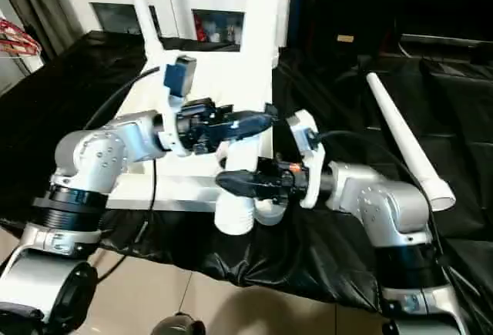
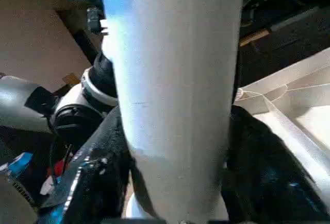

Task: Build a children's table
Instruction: Pick table leg

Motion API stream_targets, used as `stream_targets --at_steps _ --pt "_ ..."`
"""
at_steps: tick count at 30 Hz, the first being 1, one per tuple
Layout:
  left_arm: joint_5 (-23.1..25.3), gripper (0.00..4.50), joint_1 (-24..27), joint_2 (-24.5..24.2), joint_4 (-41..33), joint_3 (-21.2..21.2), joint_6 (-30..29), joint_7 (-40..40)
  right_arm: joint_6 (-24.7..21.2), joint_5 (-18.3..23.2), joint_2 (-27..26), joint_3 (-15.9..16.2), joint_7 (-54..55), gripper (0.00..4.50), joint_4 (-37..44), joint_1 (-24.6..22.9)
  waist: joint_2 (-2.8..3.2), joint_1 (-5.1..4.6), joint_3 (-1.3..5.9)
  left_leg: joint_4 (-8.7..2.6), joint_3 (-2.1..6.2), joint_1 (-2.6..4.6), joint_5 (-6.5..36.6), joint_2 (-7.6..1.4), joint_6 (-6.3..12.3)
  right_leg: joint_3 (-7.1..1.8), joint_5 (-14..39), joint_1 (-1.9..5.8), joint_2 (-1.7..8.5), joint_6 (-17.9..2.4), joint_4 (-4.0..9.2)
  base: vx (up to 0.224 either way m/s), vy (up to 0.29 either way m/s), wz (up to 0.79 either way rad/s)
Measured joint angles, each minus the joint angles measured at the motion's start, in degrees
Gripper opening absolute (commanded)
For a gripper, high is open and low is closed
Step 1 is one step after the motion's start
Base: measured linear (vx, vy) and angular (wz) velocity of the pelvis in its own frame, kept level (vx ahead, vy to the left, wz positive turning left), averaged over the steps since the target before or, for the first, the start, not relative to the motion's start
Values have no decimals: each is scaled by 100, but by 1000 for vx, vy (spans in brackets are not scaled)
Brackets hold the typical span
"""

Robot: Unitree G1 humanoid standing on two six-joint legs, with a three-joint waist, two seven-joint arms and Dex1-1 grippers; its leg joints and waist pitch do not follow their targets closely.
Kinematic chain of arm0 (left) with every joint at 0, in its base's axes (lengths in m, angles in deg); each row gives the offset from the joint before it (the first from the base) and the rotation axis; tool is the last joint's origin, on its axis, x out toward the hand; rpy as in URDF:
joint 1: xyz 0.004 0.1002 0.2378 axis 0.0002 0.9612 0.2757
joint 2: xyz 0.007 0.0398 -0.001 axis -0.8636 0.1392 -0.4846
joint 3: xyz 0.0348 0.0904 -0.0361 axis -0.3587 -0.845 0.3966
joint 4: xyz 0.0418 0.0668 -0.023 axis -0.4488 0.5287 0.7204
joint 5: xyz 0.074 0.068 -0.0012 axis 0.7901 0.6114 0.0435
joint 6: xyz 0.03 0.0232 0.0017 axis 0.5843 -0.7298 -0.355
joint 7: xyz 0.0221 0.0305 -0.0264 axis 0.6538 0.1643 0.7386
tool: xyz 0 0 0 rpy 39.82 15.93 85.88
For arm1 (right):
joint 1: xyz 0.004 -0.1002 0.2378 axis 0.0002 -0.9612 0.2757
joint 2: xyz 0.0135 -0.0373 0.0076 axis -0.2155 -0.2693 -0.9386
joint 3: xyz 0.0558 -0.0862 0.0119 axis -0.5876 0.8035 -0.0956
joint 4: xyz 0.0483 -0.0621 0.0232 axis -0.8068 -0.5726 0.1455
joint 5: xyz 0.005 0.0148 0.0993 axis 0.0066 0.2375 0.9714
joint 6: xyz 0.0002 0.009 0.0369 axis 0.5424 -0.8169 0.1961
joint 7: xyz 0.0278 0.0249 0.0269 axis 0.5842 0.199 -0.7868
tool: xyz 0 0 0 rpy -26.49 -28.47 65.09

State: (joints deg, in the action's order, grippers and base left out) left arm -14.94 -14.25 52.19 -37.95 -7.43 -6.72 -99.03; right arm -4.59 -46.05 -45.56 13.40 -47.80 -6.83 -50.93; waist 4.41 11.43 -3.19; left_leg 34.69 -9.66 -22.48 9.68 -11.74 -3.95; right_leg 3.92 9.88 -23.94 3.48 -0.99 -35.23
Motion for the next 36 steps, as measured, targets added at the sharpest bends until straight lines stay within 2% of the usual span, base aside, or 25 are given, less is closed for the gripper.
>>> stream_targets --at_steps 6,7,8,12,14,16,19,24,27,33,36 --pt "0 189 1 -11 0 -4 -9 -71 2 43 12 8 3 209 82 -37 8 -4 6 0 0 2 0 -1 0 1 0 1 0 0 -1 0 0 0" --pt "0 244 5 -11 1 -5 -6 -69 6 50 11 7 20 199 101 -53 8 -4 6 0 0 1 0 0 0 1 0 0 0 0 -1 0 0 0" --pt "4 258 7 -4 17 -5 18 -57 12 74 -8 -13 78 196 129 -87 8 -4 6 0 0 2 0 -1 0 1 0 1 0 0 -1 0 0 0" --pt "57 264 7 105 98 15 169 155 53 77 -110 -117 368 192 130 -137 -9 -3 6 4 0 1 -1 -1 -1 0 -2 0 0 2 -4 0 0 0" --pt "150 297 6 154 103 27 322 312 106 60 -238 -188 558 190 138 -162 -27 -3 13 3 2 1 -1 -2 -1 2 -2 1 0 2 -4 0 0 0" --pt "379 300 4 294 103 23 597 693 197 -53 -301 -232 862 190 131 -164 -32 -4 14 5 0 1 -1 0 -1 -1 -2 1 1 6 -2 0 0 0" --pt "857 299 -50 419 143 68 974 1674 420 -360 -571 -319 1576 189 123 -170 -48 -11 16 5 1 2 -3 -1 -5 0 8 0 1 30 -4 0 0 0" --pt "1579 299 -193 823 196 350 1108 3816 836 -1192 -1145 -382 3189 186 18 -116 -44 -50 20 2 1 5 -5 -1 -9 -1 7 -1 -1 33 -3 0 0 0" --pt "1849 299 -225 1113 213 496 1225 4671 946 -1460 -1446 -316 3790 186 34 -116 -44 -73 20 -4 1 2 -4 0 -9 -1 7 -1 -1 33 3 0 0 0" --pt "2135 299 -226 1584 208 571 1461 5857 1140 -1919 -2091 -90 4857 186 257 -118 -44 -170 20 -12 4 -7 -3 1 -8 1 -6 -3 -1 12 18 0 0 0" --pt "2132 271 -226 1598 203 645 1460 6184 1223 -2201 -2141 93 5129 186 318 -119 -44 -206 20 -12 4 -6 -3 1 -8 1 8 -3 -1 39 20 0 0 0"
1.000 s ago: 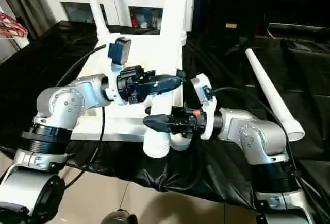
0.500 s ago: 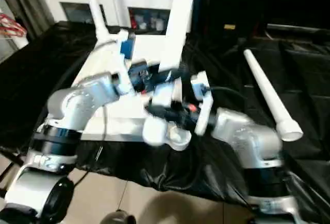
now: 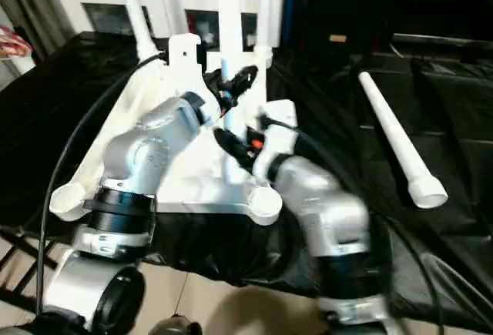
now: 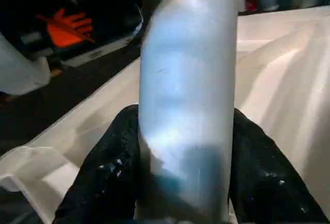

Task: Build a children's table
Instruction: Pick table leg

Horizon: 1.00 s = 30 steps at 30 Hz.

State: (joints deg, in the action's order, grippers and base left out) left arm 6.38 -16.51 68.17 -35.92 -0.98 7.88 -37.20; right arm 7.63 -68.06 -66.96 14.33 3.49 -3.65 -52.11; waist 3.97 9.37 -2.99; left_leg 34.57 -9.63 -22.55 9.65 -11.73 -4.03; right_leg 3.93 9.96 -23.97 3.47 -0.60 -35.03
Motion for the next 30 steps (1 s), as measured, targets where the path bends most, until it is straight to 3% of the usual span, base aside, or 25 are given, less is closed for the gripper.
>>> stream_targets --at_steps 13,14,19,22,27,30 --pt "-114 200 3 7 -193 11 -5 227 288 -360 -110 234 319 186 27 4 -9 -55 -5 -3 1 0 0 1 0 -1 -1 0 0 3 2 0 0 0" --pt "-131 196 5 7 -222 11 -5 232 313 -357 -118 234 313 256 27 9 -11 -56 -6 -3 1 -1 0 1 0 -1 -1 0 0 3 2 0 0 0" --pt "-262 190 161 0 -266 58 -6 56 407 -281 -26 187 79 298 28 114 -10 -66 -6 -2 0 0 0 2 0 -2 -2 0 0 4 3 0 0 0" --pt "-515 189 265 -94 -263 36 -18 -602 355 -116 271 165 -314 313 55 123 -9 -47 -7 -2 1 -4 0 3 1 -2 -3 0 0 4 5 0 0 0" --pt "-1120 188 303 -541 -269 -92 -83 -2336 -185 593 1015 28 -1498 315 380 102 -7 -23 -5 -4 -1 3 2 4 3 -6 -19 1 0 -22 1 0 0 0" --pt "-1661 188 374 -814 -337 -84 -438 -3337 -466 948 1469 29 -2237 315 486 7 -13 -11 -5 -4 -3 7 1 3 3 -6 -19 2 -1 -24 -3 0 0 0"
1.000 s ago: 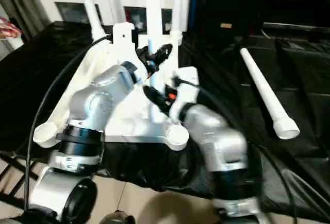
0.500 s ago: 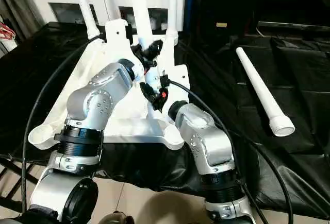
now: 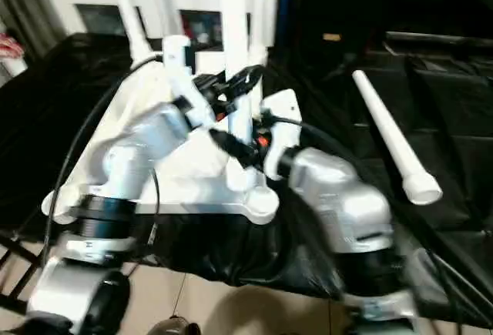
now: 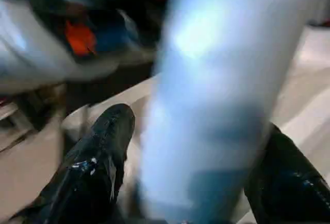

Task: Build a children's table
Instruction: Pick table leg

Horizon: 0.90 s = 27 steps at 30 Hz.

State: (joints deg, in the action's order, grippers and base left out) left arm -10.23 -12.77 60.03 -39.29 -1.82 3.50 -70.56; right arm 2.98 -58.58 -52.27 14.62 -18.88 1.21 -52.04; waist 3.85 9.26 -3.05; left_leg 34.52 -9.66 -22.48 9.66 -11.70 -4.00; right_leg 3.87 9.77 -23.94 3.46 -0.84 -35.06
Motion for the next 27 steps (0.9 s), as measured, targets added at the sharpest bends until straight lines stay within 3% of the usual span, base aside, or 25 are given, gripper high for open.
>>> stream_targets --at_steps 10,12,18,27 --pt "-1259 186 79 -994 -132 -152 -1290 -2741 -436 1114 651 256 -2034 315 235 -111 -42 52 3 8 -6 16 -2 -2 1 -5 5 10 1 8 -9 0 0 0" --pt "-1328 186 79 -1083 -134 -237 -1410 -3039 -467 1237 700 268 -2264 278 232 -116 -56 69 -2 10 -6 17 -3 -2 1 -4 10 12 1 17 -9 0 0 0" --pt "-1424 186 79 -1185 -148 -446 -1554 -3435 -562 1503 800 369 -2658 232 237 -137 -101 76 3 11 -6 23 -3 -1 1 -5 11 18 3 19 -11 0 0 0" --pt "-1423 186 79 -1241 -198 -477 -1588 -3535 -627 1611 808 405 -2693 187 232 -136 -102 70 4 11 -7 25 -4 -2 0 -5 10 18 2 17 -16 0 0 0"
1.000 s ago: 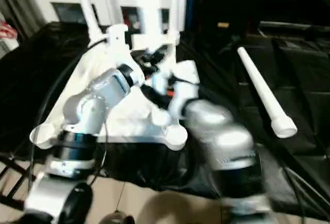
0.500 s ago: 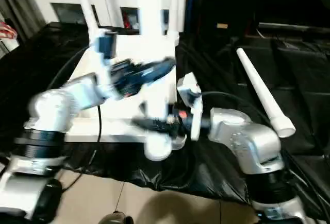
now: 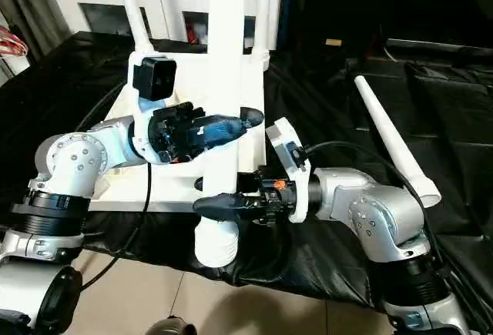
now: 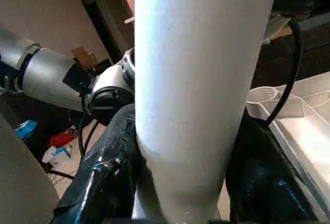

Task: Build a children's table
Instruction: Pick table leg

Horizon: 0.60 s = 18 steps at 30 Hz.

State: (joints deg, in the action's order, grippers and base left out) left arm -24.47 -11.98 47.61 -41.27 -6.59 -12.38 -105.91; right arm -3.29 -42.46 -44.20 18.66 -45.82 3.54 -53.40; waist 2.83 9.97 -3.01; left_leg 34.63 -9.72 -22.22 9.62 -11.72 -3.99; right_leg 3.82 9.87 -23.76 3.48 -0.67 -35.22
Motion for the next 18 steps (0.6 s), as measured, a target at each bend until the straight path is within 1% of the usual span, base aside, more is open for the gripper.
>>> stream_targets --at_steps 5,6,7,8,9,10,12,14,18 --pt "7 186 0 -9 5 -16 37 -4 0 12 -17 4 44 186 1 -9 4 1 2 0 1 0 0 0 -1 0 -1 1 0 -1 0 0 0 0" --pt "19 242 -1 6 25 -16 70 6 4 12 -46 -9 93 186 1 -21 8 0 4 0 1 1 0 0 0 0 -2 1 0 -3 0 0 0 0" --pt "23 256 -2 27 56 -8 96 17 11 12 -76 -24 138 186 1 -35 10 -1 6 0 1 1 0 0 -1 0 -2 2 0 -3 1 0 0 0" --pt "40 256 -3 51 82 0 127 61 25 1 -111 -43 219 186 -4 -44 10 -1 6 0 1 2 0 0 -1 0 -2 3 0 -3 0 0 0 0" --pt "117 276 -3 105 92 6 211 145 77 -56 -134 -55 375 186 -21 -52 11 3 6 1 2 1 0 0 -1 1 -2 3 0 -3 0 0 0 0" --pt "150 276 -3 118 99 7 257 202 120 -111 -151 -58 455 186 -21 -55 11 1 6 1 2 2 -1 0 -1 1 -2 3 0 -3 0 0 0 0" --pt "489 289 -3 274 70 14 640 707 280 -322 -294 -153 888 186 -36 -111 11 3 6 1 3 7 -1 0 -1 1 -2 10 0 -3 1 0 0 0" --pt "1139 289 -13 433 84 21 1167 1702 453 -720 -514 -302 1611 186 -147 -106 13 -7 6 1 5 9 -4 0 -7 1 -1 12 0 3 2 0 0 0" --pt "1751 289 -19 493 22 -101 1434 2738 464 -1086 -838 -378 2510 186 -312 -88 16 -40 5 -4 6 8 -5 0 -9 2 0 8 -1 6 2 0 0 0"
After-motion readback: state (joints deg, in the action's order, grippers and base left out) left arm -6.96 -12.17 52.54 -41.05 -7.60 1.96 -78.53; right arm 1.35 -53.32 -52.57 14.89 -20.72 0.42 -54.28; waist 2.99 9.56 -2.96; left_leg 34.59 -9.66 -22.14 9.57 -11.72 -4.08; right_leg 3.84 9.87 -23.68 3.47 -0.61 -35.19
